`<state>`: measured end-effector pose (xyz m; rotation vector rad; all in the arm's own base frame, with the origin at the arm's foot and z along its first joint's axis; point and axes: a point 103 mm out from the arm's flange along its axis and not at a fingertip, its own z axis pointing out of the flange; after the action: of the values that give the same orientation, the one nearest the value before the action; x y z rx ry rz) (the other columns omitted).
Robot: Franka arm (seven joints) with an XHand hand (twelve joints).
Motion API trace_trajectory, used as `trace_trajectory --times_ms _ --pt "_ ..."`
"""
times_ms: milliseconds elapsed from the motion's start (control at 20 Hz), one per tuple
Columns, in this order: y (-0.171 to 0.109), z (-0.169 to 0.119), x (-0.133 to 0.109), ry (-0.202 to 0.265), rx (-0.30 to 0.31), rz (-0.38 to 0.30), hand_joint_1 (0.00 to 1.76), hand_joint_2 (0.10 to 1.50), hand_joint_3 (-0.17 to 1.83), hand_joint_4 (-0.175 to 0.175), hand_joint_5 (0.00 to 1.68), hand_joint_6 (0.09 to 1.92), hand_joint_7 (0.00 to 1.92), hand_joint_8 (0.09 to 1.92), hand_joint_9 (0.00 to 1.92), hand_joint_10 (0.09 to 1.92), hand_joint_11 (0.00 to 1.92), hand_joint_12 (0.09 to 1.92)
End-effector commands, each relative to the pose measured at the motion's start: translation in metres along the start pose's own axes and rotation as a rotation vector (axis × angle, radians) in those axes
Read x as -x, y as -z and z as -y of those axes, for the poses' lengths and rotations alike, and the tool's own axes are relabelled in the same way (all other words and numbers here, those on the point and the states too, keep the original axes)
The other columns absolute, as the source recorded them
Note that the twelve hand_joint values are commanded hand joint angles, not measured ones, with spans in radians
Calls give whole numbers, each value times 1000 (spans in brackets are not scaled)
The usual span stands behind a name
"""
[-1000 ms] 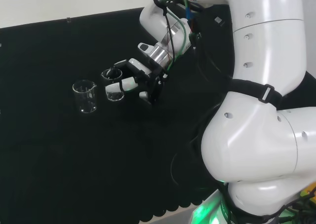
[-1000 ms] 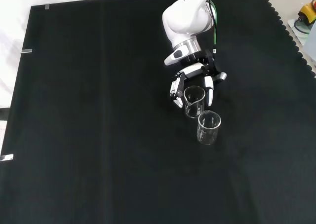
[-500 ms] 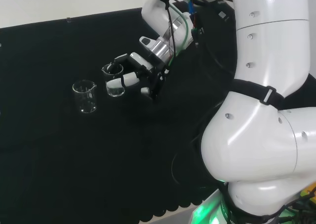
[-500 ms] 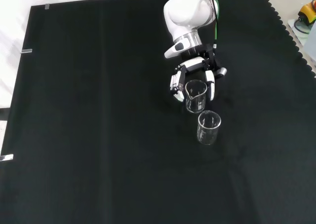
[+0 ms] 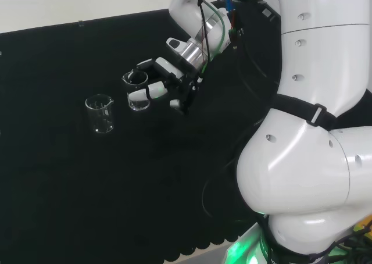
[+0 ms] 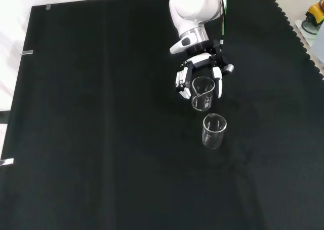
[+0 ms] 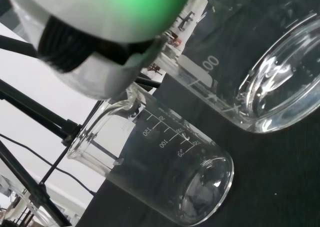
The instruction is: Pick up the beaker on the right.
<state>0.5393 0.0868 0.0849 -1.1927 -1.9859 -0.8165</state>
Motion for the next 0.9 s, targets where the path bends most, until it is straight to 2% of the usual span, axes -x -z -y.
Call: trace_trajectory --times_ms 50,900 --pt "4 1 -4 -1 -20 17 1440 552 744 -175 1304 627 1670 87 1283 624 969 909" --pt "10 6 -17 13 -84 71 1440 550 749 -175 1301 624 1672 87 1285 640 971 906"
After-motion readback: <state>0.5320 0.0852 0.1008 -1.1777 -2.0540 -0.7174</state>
